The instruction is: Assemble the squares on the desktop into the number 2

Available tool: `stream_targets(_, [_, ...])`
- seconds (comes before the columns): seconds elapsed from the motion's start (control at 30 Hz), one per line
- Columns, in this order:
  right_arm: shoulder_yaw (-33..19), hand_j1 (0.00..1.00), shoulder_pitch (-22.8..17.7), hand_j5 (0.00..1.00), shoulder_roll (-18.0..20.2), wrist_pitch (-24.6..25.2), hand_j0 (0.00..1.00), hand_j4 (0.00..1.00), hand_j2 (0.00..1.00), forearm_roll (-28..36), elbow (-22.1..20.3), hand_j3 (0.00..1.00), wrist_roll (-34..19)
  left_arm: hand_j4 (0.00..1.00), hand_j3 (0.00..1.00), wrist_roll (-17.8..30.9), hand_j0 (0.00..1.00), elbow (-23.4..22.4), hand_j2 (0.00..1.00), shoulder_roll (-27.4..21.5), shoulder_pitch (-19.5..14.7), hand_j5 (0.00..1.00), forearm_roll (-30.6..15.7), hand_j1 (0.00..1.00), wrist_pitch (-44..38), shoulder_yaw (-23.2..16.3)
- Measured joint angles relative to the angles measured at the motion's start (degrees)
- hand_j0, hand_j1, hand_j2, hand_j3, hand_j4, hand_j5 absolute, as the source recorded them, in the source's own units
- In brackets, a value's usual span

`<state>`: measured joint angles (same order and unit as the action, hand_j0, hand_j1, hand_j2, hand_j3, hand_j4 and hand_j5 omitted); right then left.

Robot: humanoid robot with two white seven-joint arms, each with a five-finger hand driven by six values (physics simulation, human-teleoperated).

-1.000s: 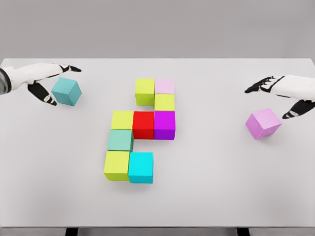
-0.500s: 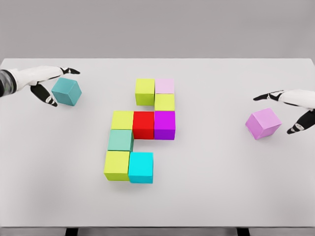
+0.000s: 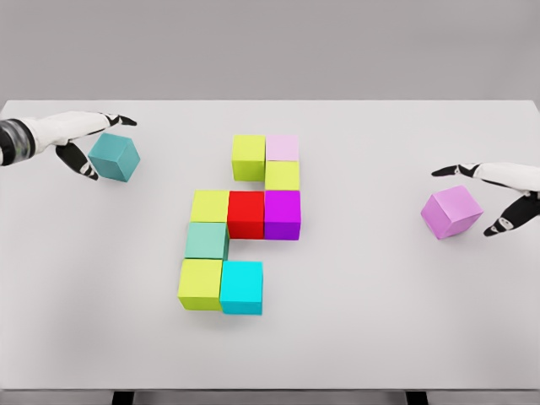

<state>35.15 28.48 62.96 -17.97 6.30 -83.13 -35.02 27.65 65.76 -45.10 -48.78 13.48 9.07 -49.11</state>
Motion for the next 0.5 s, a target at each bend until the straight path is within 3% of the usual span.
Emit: stream_targets(0.5, [-0.1, 0.97, 0.5, 0.97, -5.6, 0.4, 0.97, 0.97, 0.97, -6.8, 3.8, 0.97, 0.0, 1.00, 1.00, -0.3, 1.00, -1.7, 1.00, 1.2, 0.0, 1.00, 0.3, 1.00, -0.2, 0.0])
